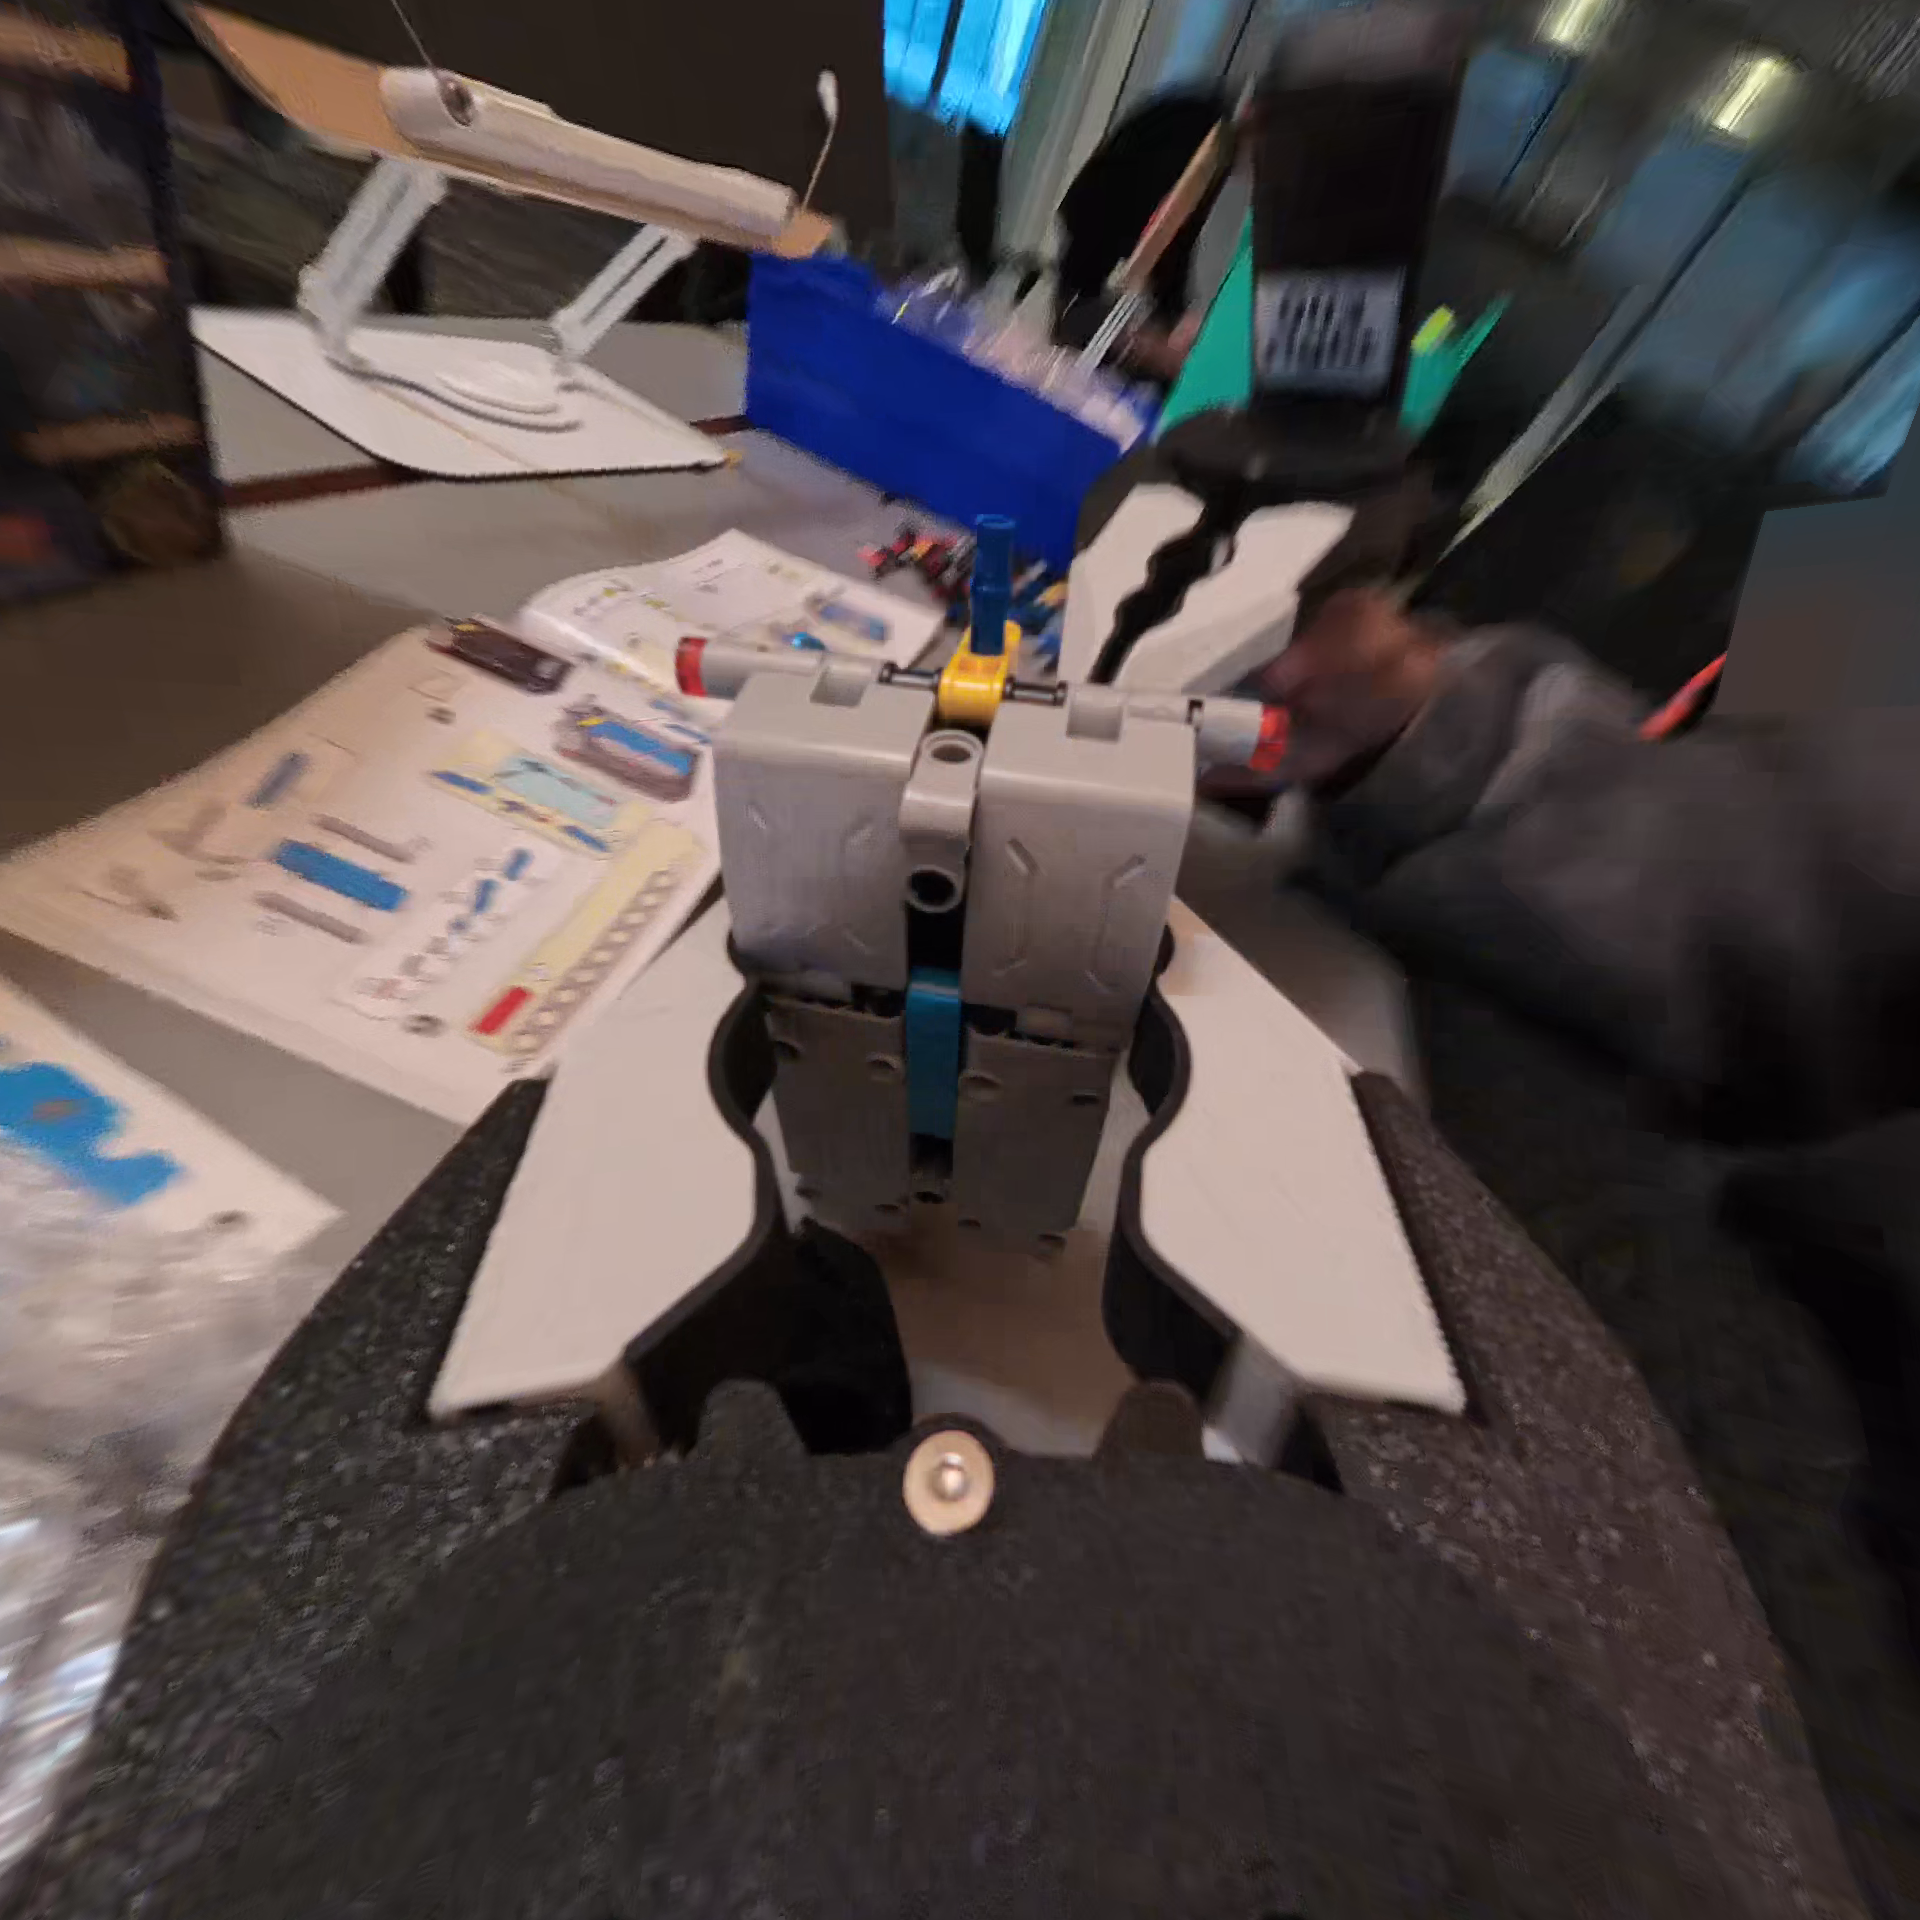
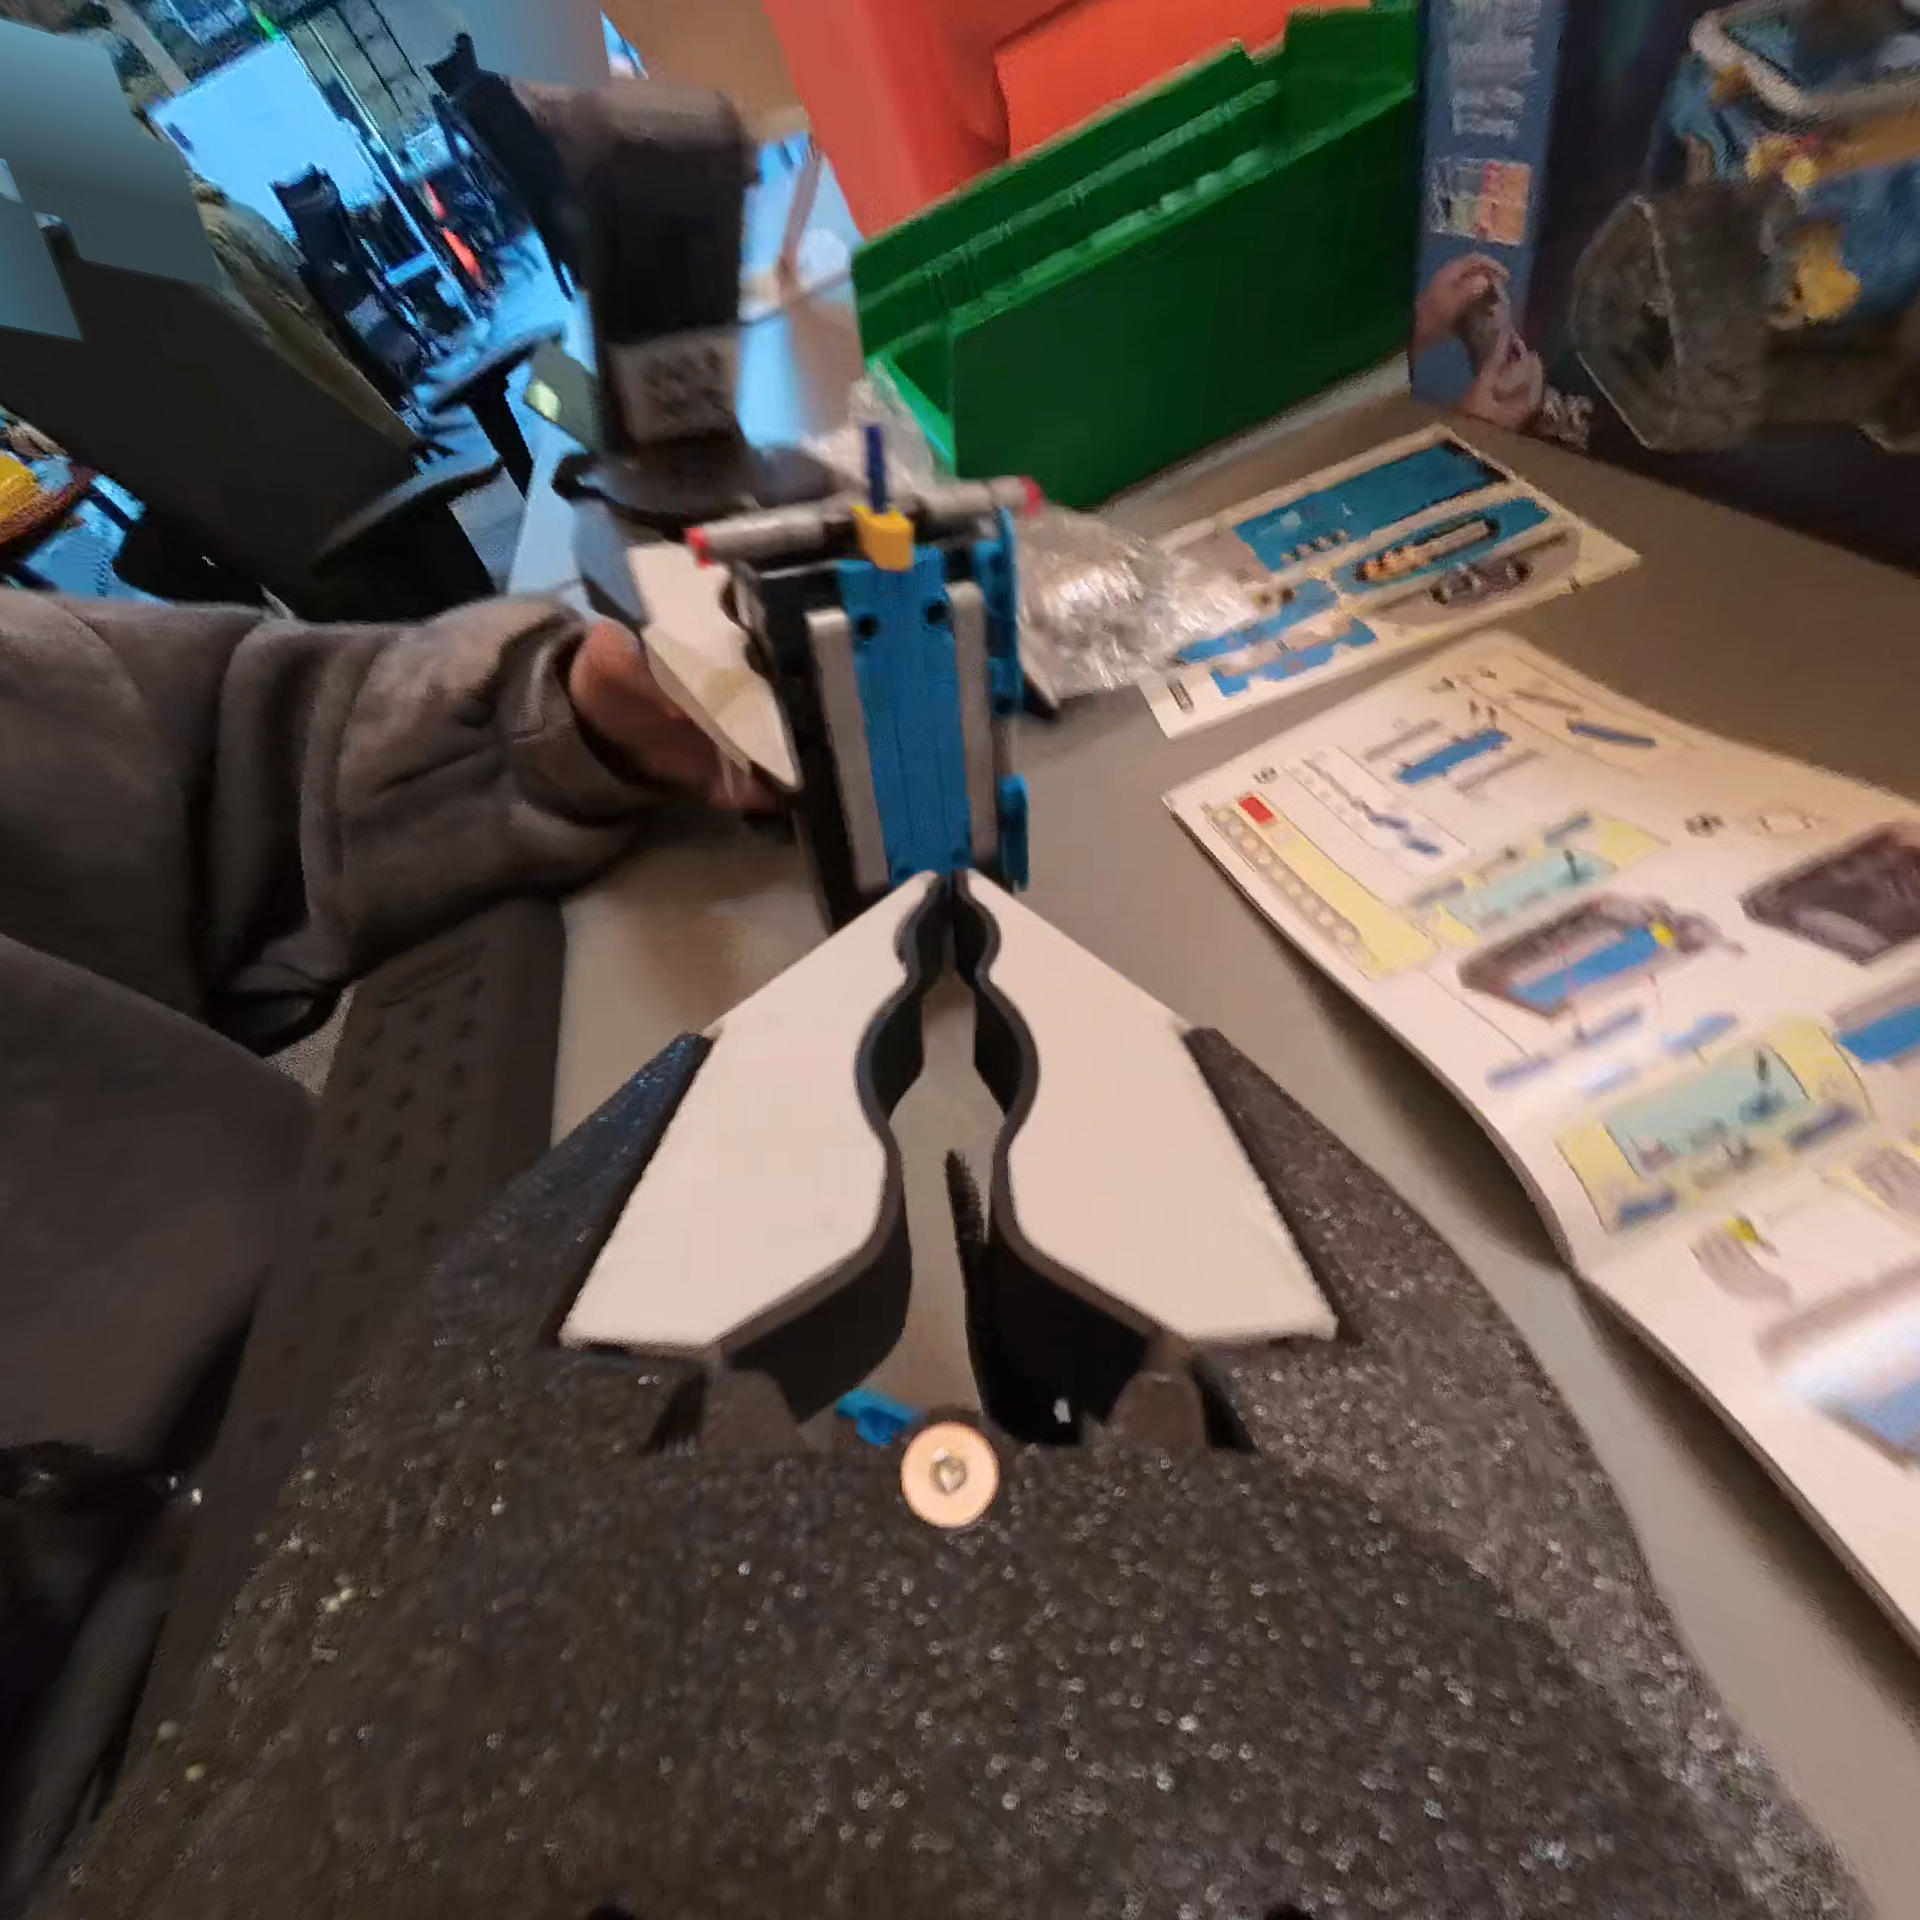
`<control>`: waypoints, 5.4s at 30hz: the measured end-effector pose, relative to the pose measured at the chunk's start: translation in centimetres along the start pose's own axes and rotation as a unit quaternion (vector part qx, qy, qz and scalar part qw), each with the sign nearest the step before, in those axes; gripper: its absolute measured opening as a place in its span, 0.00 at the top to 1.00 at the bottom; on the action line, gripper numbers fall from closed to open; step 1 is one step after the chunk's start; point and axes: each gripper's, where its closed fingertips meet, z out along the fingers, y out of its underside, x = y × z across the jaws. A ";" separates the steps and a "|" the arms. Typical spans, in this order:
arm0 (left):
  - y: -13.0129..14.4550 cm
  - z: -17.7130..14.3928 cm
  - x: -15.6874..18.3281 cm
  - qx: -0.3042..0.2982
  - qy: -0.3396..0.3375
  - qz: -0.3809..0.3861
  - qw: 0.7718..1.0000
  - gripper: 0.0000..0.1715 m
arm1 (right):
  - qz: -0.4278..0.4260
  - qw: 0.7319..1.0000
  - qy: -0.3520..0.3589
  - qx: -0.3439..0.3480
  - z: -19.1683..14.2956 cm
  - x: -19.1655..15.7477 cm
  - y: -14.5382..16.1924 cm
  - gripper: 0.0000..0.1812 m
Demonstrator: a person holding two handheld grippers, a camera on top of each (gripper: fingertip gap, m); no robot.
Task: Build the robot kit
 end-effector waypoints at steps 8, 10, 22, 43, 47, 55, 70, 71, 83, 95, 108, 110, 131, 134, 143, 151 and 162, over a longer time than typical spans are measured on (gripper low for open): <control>3.4 0.7 0.3 -0.105 -0.046 0.192 0.975 0.60 | -0.117 0.960 -0.104 -0.234 -3.9 -4.7 10.4 0.81; 3.7 0.5 0.7 -0.112 -0.022 0.180 0.977 0.60 | -0.143 0.947 -0.095 -0.271 -4.3 -4.8 11.4 0.83; 5.1 -0.7 0.8 -0.143 -0.047 0.163 0.975 0.50 | -0.235 0.911 -0.039 -0.337 -3.3 -3.9 13.8 0.91; 0.6 -6.3 17.2 0.078 -0.008 -0.074 0.994 0.85 | -0.497 0.864 0.072 -0.036 0.4 -17.5 2.0 0.96; 0.7 -6.8 19.4 0.077 0.004 -0.036 0.996 0.99 | -0.516 0.853 0.066 -0.040 -0.1 -19.4 1.4 0.96; 3.0 -6.7 20.8 -0.033 0.010 0.086 0.996 1.00 | -0.293 0.943 -0.138 -0.082 -1.3 -21.2 3.6 0.84; 4.3 -3.3 19.6 -0.148 0.028 0.133 0.980 1.00 | -0.226 0.953 -0.146 -0.137 -0.5 -18.5 6.4 0.90; 4.5 -3.1 19.7 -0.158 0.032 0.135 0.978 1.00 | -0.234 0.952 -0.138 -0.138 -0.5 -18.3 6.4 0.94; 5.2 -1.9 18.7 -0.204 -0.001 0.173 0.963 0.99 | -0.236 0.953 -0.104 -0.159 -0.6 -16.9 7.1 0.96; 4.6 -2.9 1.0 -0.130 -0.116 0.055 0.983 0.42 | 0.011 0.994 -0.102 0.049 0.2 -5.3 2.0 0.96; 2.3 0.4 2.5 -0.066 0.089 0.003 0.994 0.62 | 0.022 0.994 -0.084 0.061 2.3 -4.2 0.5 0.96; 1.3 0.7 2.9 -0.037 0.112 -0.026 0.993 0.62 | 0.026 0.994 -0.083 0.063 2.2 -4.3 0.3 0.96; -1.2 1.5 4.3 0.061 0.174 -0.138 0.973 0.62 | 0.094 0.979 -0.098 0.153 0.7 -4.9 -3.0 0.96; -1.3 1.4 4.1 0.066 0.169 -0.142 0.973 0.62 | 0.101 0.979 -0.104 0.145 0.8 -4.8 -2.9 0.96; -1.1 1.7 4.4 0.063 0.168 -0.140 0.974 0.62 | 0.105 0.975 -0.097 0.171 0.5 -4.9 -3.5 0.96; -1.0 1.7 4.2 0.062 0.165 -0.147 0.973 0.62 | 0.113 0.976 -0.102 0.153 0.5 -4.7 -3.2 0.97; -1.0 1.6 4.1 0.063 0.164 -0.149 0.973 0.62 | 0.117 0.977 -0.110 0.143 0.6 -4.9 -2.9 0.96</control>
